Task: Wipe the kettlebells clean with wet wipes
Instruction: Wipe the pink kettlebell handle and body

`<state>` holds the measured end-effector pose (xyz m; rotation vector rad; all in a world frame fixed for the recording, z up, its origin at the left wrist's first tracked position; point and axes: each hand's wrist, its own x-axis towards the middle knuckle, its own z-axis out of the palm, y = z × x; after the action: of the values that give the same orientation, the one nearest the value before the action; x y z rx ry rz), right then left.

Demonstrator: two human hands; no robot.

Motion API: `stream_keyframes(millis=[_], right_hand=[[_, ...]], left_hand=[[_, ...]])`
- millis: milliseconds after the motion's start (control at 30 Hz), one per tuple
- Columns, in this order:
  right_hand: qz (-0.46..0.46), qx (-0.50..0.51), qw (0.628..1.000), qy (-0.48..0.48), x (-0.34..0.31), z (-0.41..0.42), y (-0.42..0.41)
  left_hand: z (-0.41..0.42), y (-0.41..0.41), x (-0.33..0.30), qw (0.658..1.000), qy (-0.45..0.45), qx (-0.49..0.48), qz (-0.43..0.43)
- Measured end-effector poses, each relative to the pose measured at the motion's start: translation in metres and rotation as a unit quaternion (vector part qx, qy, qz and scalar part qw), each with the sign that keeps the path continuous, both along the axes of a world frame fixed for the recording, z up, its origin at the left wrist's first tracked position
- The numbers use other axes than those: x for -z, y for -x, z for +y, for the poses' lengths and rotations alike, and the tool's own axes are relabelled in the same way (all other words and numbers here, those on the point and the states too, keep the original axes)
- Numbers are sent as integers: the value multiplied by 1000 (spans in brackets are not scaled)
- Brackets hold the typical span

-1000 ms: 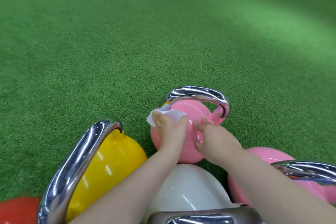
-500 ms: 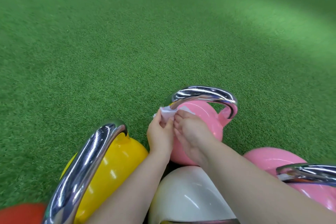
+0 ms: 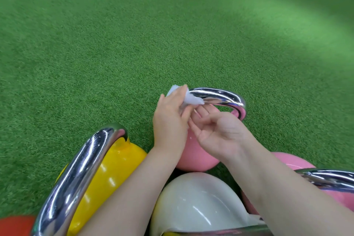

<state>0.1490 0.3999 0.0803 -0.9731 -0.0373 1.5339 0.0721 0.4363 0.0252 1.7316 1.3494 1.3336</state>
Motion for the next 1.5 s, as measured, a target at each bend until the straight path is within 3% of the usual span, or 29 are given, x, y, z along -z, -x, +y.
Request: stream_keyframes(millis=[67,133,233,300,400,467,533,567,633,667,700,767,867,1000,1033,1067,1167,1300,1367,1400,1500], right_hand=[[81,58,995,5,-6,-5,-4],[59,86,994,37,-13,-12,-9],[-137,116,978,106,-18,-18,-13],[-336,135,930,70,-23,-21,-11],[-672,66,734,-75,-29,-22,-6],[-759,-20,634,-149,-26,-17,1],[-812,-128,544,-169,-22,-6,6],[-844,-194,467,-179,-18,0,6],[-907,-307,225,-180,-13,11,9],[-916,-349,128,-152,-11,17,10],[-916,-374,93,-114,-13,22,13],[-918,-372,91,-99,-18,31,20],[-904,-411,34,-115,-14,50,31],[-878,-458,-124,-57,7,65,47],[-876,-456,-149,-53,12,65,47],[-881,-445,-154,-57,14,64,45],[-916,-363,-120,-122,15,55,29],[-948,-256,-2,-187,1,45,-13],[-944,-248,105,-192,-4,39,-44],[-940,-244,179,-155,-7,33,-58],[-874,-188,448,-4,17,4,-88]], left_hand=[[6,-4,-3,997,-44,28,48],[12,-8,-4,989,-91,32,115],[17,-9,-6,969,-132,-18,208],[17,-9,-6,961,-130,-47,240],[14,-7,-8,962,-113,-50,245],[14,-3,-11,974,-65,-28,215],[13,2,-4,994,-13,-14,111],[12,6,2,1000,-10,-4,28],[9,11,10,986,-23,2,-163],[9,14,11,965,5,-1,-261],[11,15,13,937,48,-15,-346],[18,17,14,873,163,-77,-453],[29,13,25,809,311,-105,-488],[30,8,28,813,350,-99,-454],[30,7,29,817,350,-106,-446],[30,7,30,821,346,-110,-439],[29,5,33,835,338,-97,-423],[24,3,32,862,333,-66,-376],[23,4,30,869,332,-56,-361],[23,5,30,873,329,-49,-355],[23,5,31,889,325,-28,-320]])
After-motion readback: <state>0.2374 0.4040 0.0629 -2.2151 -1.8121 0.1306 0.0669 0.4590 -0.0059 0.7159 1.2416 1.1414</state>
